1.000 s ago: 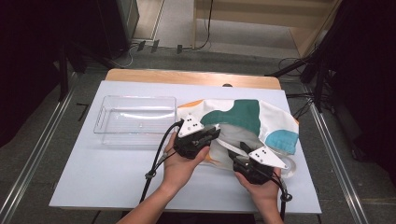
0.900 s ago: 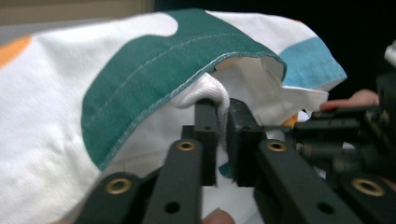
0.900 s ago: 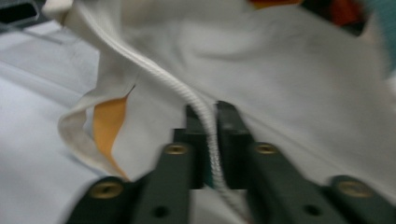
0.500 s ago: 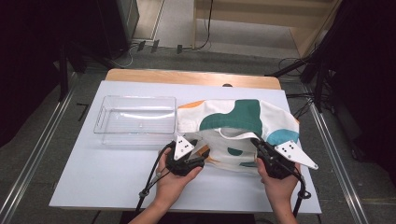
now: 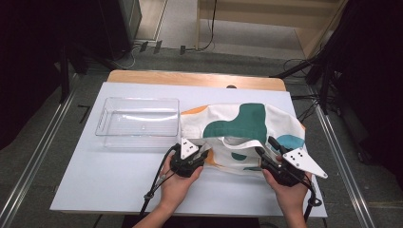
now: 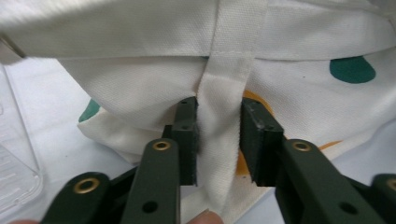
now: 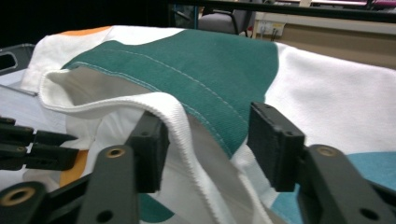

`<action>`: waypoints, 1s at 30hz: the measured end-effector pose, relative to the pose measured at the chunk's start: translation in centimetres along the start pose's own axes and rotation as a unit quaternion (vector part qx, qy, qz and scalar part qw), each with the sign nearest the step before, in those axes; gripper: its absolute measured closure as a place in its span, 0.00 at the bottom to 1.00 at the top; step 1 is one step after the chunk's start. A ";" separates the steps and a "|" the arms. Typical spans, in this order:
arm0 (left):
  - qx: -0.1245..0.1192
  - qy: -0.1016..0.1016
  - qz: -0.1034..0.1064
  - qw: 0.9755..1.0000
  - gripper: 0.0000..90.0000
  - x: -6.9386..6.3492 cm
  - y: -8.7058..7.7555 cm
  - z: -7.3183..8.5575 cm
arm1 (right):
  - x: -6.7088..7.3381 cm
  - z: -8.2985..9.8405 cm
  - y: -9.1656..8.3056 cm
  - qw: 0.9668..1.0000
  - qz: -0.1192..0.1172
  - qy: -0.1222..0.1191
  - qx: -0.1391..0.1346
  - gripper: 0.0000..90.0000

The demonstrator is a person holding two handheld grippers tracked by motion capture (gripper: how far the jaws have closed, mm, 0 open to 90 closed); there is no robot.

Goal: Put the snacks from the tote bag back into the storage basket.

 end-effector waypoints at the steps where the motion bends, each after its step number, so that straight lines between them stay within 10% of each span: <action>1: 0.000 0.002 0.002 1.000 0.81 0.0 0.0 0.0 | -0.1 -0.1 -0.1 1.000 0.009 -0.004 -0.007 0.49; 8: -0.005 0.014 0.010 1.000 0.90 -0.2 -0.3 0.1 | -0.1 -1.1 0.3 0.997 0.058 -0.041 -0.014 0.36; 20: -0.008 0.031 0.032 0.999 0.95 -0.3 -0.9 0.8 | 0.1 0.2 3.9 0.992 0.056 -0.080 0.078 0.53; 30: -0.008 0.032 0.054 0.998 0.95 -0.7 -1.2 1.4 | -0.2 0.3 5.0 0.991 0.050 -0.076 0.103 0.36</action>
Point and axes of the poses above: each handheld gripper's, and its own axes: y roughly forward along the jaws, z roughly out of its underside, x roughly to its left, the point moved 6 cm from there along y, roughly forward along the jaws, and after that the axes turned 7 degrees about y, right-handed, at the moved point
